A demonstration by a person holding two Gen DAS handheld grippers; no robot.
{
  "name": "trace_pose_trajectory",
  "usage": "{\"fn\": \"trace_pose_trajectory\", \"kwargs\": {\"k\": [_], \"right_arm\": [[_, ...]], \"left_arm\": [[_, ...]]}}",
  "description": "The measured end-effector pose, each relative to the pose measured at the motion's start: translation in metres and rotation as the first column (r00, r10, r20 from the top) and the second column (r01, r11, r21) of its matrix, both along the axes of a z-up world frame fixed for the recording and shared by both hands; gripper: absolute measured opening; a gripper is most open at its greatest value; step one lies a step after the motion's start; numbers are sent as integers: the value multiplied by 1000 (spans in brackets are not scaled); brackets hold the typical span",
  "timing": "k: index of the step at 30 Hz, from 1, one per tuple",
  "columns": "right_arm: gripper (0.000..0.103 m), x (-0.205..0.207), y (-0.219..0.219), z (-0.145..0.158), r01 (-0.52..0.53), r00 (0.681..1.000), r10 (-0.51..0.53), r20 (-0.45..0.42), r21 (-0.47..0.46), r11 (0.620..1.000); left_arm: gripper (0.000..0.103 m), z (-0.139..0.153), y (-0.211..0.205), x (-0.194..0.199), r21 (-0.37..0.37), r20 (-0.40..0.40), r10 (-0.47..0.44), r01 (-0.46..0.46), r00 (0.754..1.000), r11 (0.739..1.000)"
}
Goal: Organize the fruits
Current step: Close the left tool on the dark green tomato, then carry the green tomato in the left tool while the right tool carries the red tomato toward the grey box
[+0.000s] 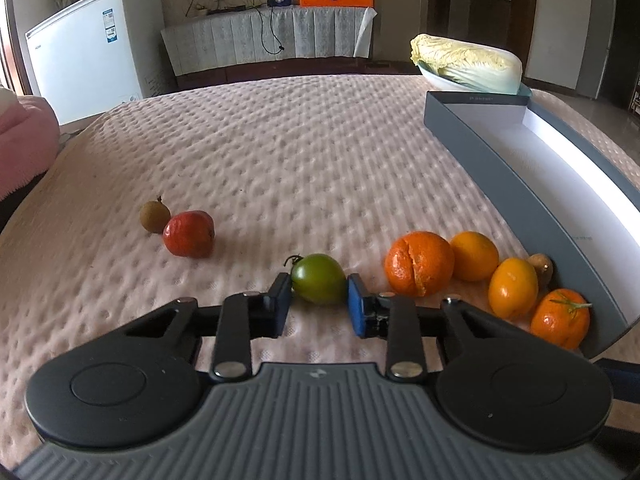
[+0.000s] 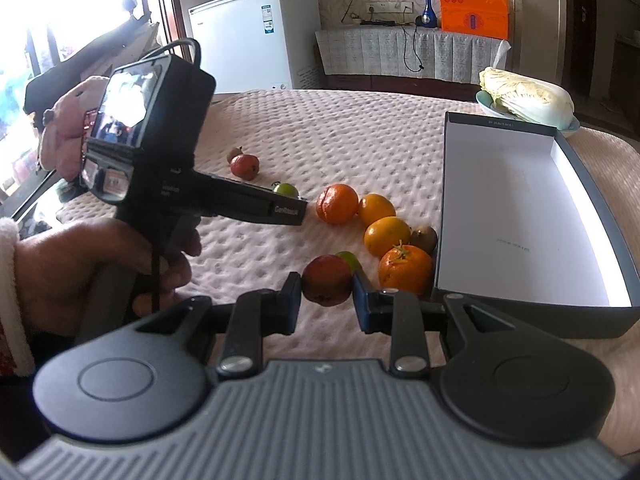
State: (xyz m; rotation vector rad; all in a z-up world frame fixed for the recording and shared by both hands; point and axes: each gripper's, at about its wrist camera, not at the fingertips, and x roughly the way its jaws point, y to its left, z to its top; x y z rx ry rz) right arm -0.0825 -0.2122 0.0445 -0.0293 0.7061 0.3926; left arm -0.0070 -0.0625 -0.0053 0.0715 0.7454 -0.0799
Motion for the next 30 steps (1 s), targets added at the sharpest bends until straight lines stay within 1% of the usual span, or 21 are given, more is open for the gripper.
{"fn": "trace_pose_trajectory", "kwargs": {"k": [8,18,22,25,27,30], "right_arm": [[31,3,-1,0,20,1000,-20,2,2,1000],[31,2,3,6,1,1000,-2,28,33,999],[31,1,5,10,-9,999,7,44,45,999],[31,4,6,19,-27,997,25,74,30,999],[31,9,5,26,-52,996,48,78,43,998],[31,23,9,33,-102,991,101,82,1,995]], "left_arm": [[33,4,3,-5,-8,1,10,-10,1000,1000],[33,17,18,-19,-8,18,50,-50,999,999],[33,22,22,-25,-2,35,47,-47,998,999],[33,24,25,-26,-7,32,57,-57,998,998],[33,26,27,-26,-13,34,63,-63,997,998],[33,27,28,-26,-18,33,64,-64,997,998]]}}
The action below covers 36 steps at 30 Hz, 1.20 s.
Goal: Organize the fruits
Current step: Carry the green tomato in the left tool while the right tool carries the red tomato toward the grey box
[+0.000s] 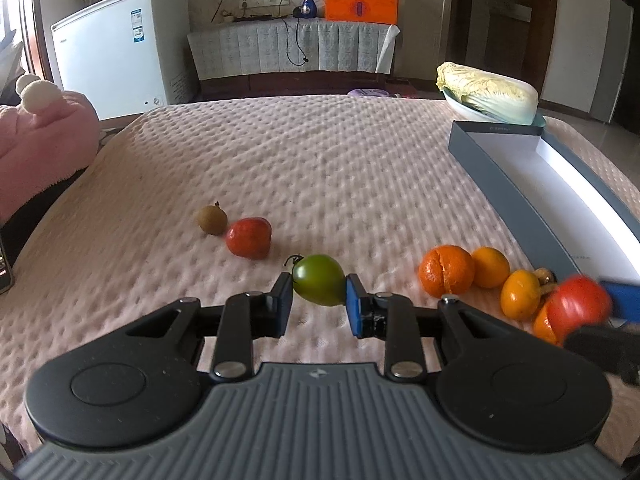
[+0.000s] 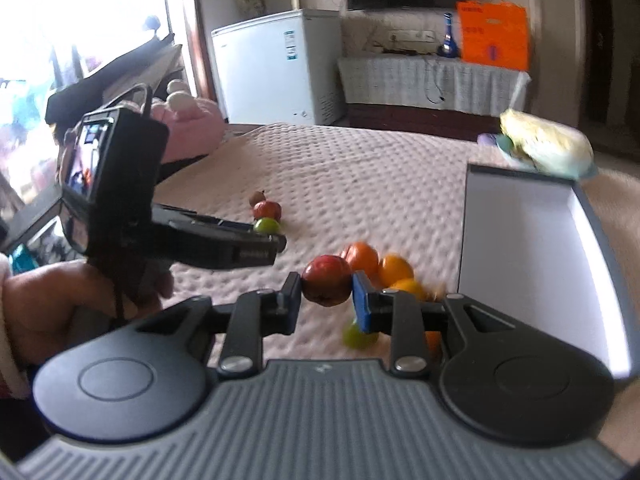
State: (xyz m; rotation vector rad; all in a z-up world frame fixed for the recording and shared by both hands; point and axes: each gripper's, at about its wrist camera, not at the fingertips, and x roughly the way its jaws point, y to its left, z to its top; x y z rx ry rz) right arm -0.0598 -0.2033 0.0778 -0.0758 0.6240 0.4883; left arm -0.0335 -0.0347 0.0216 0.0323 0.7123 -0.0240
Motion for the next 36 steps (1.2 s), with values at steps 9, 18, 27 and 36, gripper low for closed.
{"fn": "trace_pose_trajectory", "kwargs": {"k": [9,18,27,36], "right_arm": [[31,22,-17,-12,6,999,-1,-41,129,992],[31,22,-26,-11,26,999,-22,-27,159,987],[31,17,-20,-6,-4,1000,2,12,157,988],[31,18,-32,0,21,999,-28,34,200,980]], "left_arm": [[33,3,8,-3,0,7,17,-17,1000,1000],[33,6,14,2,-20,8,26,-25,1000,999],[33,14,7,-4,-6,37,5,-5,999,1000],[33,16,10,-3,-15,30,14,-14,999,1000]]}}
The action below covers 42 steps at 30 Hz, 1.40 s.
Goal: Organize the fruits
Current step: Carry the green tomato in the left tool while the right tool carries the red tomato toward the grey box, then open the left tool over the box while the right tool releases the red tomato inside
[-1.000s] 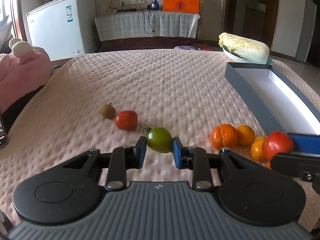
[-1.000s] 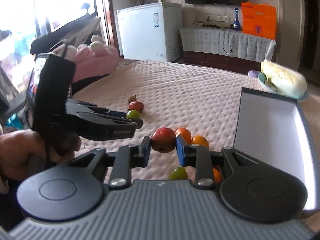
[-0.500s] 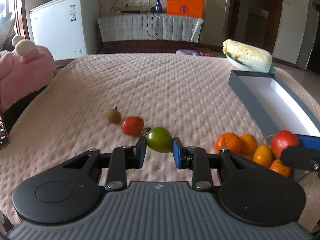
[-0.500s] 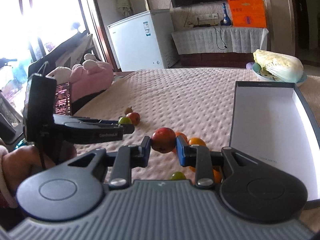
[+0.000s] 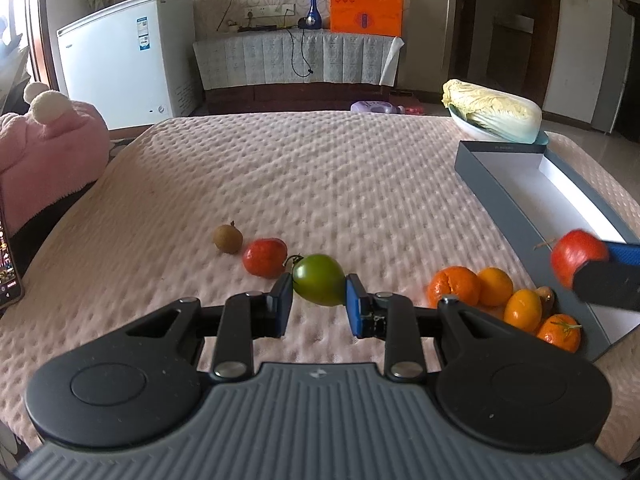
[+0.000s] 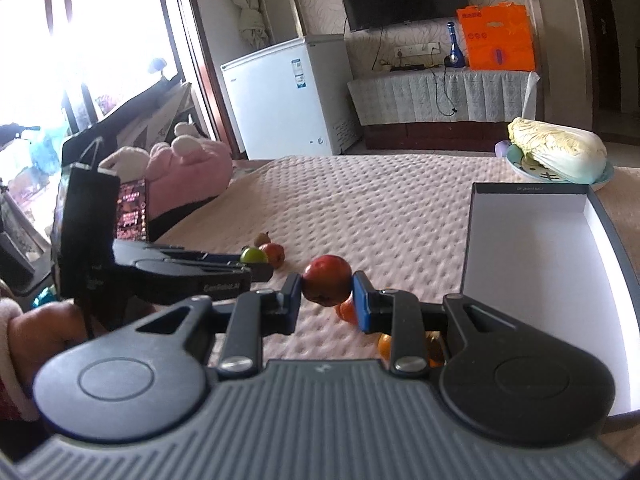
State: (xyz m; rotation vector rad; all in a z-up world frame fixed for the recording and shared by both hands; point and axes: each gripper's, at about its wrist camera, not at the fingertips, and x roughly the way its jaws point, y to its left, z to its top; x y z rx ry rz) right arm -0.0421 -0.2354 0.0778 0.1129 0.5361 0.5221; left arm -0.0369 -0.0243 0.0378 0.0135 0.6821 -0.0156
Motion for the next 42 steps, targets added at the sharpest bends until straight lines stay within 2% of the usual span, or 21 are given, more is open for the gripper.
{"fn": "trace_pose_trajectory", "kwargs": {"k": [6,10,16,21,28,32,35,38,39,42], "right_arm": [[31,3,-19,6,71,997,-72,26,35,997],[31,4,-41,9,153,987,-155,34,49,987],[31,11,-80,4,271,963,-271,6,20,962],[31,9,-97,1,317,948,-317,-13,1,948],[31,10,-106,-3,325,945,-325,-41,5,946],[31,17,-104,-4,316,947,-315,-60,7,949],[31,19,-102,-5,321,945,-320,-67,-3,947],[31,22,-104,-7,334,940,-333,-79,-7,943],[31,23,-104,-7,336,939,-335,-80,-10,942],[31,25,-103,-9,347,935,-348,-73,-28,938]], "left_arm": [[33,11,-14,-2,28,38,-39,38,999,999],[33,20,-33,0,5,46,-76,76,996,997],[33,42,-79,16,-21,79,-164,166,983,986],[33,51,-130,35,-15,94,-242,245,966,969],[33,33,-197,67,6,53,-289,289,956,957],[33,12,-205,94,-11,-2,-249,249,968,968],[33,1,-210,108,13,-22,-244,245,969,970],[34,-5,-210,116,3,-45,-253,254,966,967],[36,-7,-209,119,4,-48,-257,257,965,966],[50,-7,-207,119,11,-37,-253,254,967,967]]}}
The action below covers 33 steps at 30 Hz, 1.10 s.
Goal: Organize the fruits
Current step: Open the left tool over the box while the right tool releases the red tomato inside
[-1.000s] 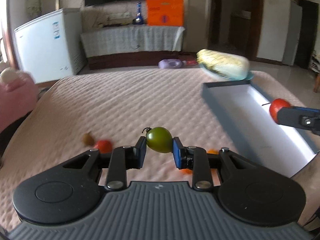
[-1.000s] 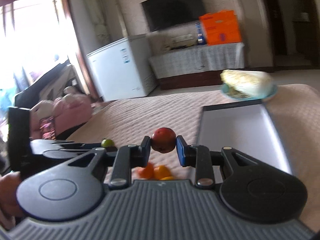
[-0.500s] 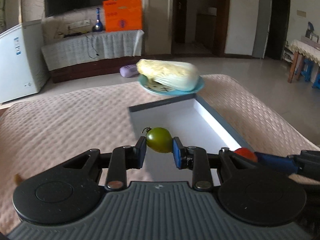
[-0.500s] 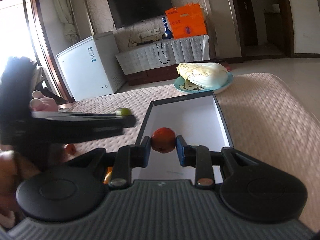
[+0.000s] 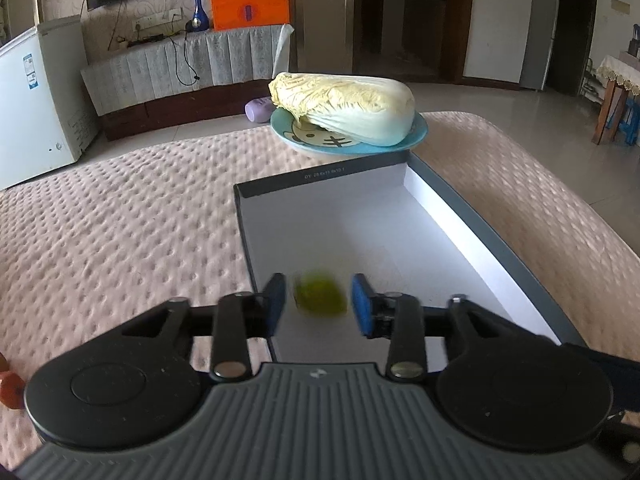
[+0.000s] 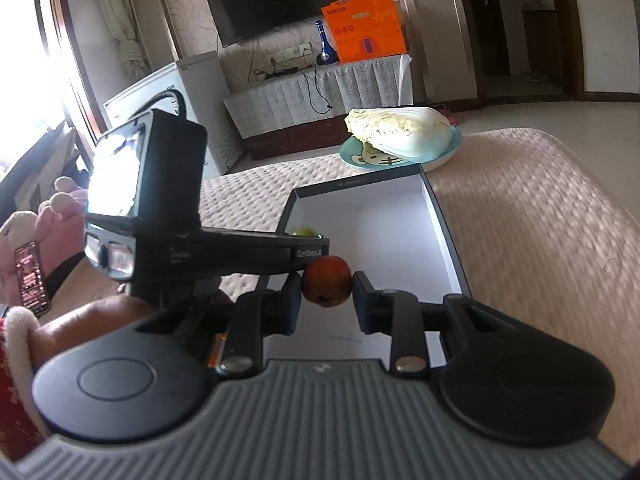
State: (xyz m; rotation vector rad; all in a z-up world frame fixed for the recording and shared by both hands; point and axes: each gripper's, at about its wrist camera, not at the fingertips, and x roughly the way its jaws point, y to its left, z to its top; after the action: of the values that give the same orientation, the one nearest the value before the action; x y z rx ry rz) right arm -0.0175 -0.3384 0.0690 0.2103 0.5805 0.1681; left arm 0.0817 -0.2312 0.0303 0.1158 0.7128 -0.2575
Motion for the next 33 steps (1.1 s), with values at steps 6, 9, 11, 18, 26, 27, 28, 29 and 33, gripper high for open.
{"fn": "trace_pose_trajectory", "kwargs": {"k": [6,9,11,18,26,27,28,29,33], "right_arm": [[31,13,-1,-7,60,998,-60,-16,-5,998],[31,21,5,-13,63,998,-64,-26,-26,998],[31,28,8,-16,76,996,-77,-33,-35,996],[32,45,15,-28,112,990,-116,-80,-50,992],[63,48,22,-34,149,984,-156,-89,-89,985],[62,45,23,-32,155,984,-162,-74,-100,983],[63,42,23,-29,158,984,-164,-61,-101,982],[63,38,24,-26,155,986,-160,-45,-99,983],[62,10,42,-9,80,996,-77,35,-103,991]], "left_arm": [[56,20,18,-23,-16,43,-6,6,999,1000],[57,35,38,-41,-39,69,-9,11,998,999],[58,44,53,-55,-38,80,-4,7,997,999],[59,60,123,-111,-54,94,56,-52,994,997],[59,38,183,-149,-58,44,167,-165,985,985],[59,35,188,-151,-58,39,172,-169,984,984],[59,33,192,-151,-57,38,170,-168,985,984],[59,31,195,-151,-46,45,173,-171,984,984],[59,28,205,-145,-45,59,213,-211,975,976]]}}
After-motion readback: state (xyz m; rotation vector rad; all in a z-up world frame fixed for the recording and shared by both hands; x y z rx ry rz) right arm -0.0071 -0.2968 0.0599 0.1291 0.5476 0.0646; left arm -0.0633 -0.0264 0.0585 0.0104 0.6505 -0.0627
